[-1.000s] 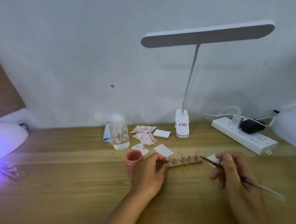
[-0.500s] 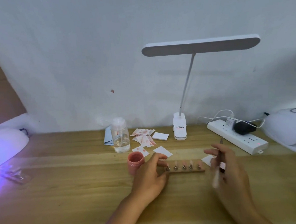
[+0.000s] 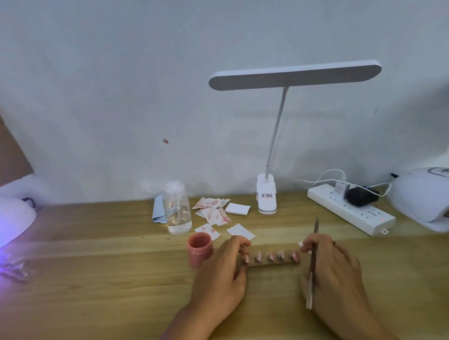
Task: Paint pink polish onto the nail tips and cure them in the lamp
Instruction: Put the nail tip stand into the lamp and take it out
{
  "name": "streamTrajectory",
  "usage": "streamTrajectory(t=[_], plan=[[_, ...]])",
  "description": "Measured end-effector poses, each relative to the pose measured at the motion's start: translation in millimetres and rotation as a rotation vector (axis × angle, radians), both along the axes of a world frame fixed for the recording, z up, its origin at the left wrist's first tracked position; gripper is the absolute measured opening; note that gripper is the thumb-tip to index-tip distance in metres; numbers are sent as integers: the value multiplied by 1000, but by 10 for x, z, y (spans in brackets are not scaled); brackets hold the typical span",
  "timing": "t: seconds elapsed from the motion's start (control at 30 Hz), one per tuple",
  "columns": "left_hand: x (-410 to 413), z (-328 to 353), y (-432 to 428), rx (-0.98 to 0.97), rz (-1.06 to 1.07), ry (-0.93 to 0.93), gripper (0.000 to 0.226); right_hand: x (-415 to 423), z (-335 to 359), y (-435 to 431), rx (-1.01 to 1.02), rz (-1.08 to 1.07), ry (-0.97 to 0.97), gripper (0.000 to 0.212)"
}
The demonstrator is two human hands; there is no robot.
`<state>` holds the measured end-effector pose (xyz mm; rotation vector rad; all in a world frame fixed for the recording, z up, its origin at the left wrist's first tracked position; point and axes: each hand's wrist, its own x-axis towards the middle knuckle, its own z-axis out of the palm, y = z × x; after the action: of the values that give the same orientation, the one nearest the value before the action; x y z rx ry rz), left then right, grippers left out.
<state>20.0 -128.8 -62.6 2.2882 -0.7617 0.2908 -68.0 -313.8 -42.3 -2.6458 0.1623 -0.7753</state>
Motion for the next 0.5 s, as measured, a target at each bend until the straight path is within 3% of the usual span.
streamTrajectory(t=[0.23, 0.5], plan=[[23, 2, 29, -68, -27, 83, 39, 27, -34, 1, -48, 52, -50, 37], [9, 42, 48, -45, 5, 153, 42, -23, -23, 23, -195, 34, -150, 43]])
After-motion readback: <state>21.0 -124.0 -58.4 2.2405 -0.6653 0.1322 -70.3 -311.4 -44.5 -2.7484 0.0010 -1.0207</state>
